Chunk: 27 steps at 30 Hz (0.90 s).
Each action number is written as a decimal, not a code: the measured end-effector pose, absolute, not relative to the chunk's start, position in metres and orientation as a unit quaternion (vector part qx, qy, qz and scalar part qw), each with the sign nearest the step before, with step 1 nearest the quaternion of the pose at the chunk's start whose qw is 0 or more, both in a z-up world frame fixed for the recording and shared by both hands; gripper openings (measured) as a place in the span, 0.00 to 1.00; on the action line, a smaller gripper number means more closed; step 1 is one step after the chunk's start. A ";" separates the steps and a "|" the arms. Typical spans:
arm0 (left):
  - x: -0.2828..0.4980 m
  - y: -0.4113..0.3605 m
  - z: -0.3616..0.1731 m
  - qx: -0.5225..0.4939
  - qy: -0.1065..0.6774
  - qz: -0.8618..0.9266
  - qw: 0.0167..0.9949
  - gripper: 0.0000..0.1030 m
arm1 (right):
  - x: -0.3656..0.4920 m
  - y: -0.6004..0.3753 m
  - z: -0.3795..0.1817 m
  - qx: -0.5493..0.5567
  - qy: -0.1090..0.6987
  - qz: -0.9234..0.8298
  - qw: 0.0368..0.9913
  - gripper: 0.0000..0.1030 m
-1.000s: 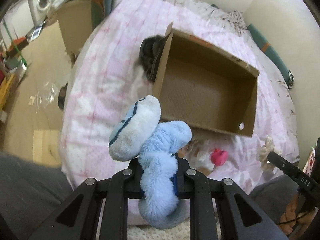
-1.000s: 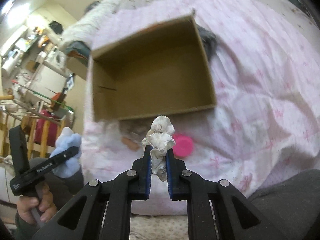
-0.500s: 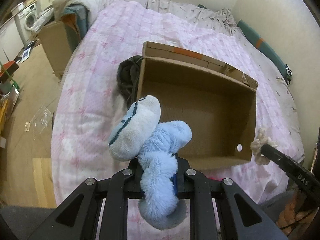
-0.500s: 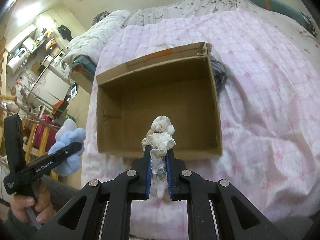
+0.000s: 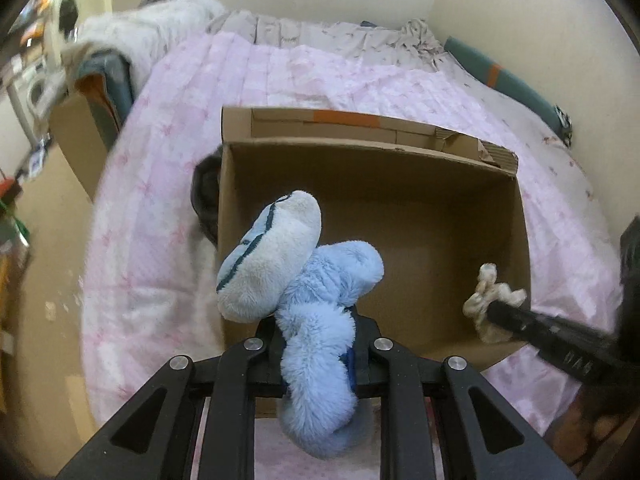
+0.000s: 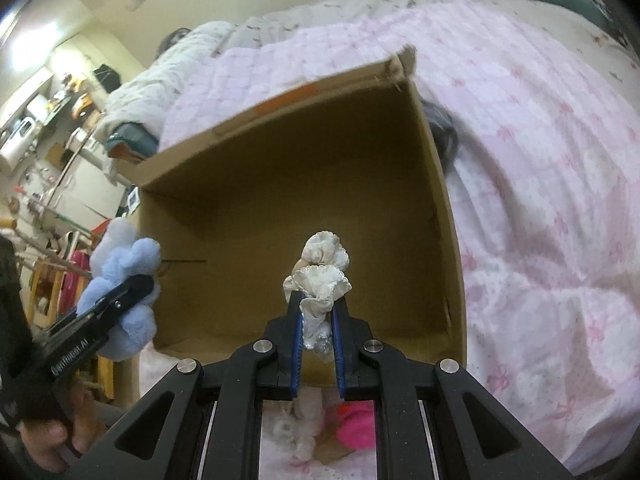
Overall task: Organize soft objects
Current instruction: 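Carry both held items over the cardboard box and open both tools to drop them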
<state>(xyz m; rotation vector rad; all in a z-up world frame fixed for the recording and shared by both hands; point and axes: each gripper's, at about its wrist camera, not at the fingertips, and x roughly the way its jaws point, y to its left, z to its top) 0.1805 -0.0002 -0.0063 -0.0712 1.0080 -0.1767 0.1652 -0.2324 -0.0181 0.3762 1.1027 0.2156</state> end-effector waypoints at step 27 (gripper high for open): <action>0.184 -0.006 -0.040 -0.028 0.521 -0.048 0.852 0.43 | 0.172 -0.218 -0.030 0.129 0.537 0.112 0.826 0.15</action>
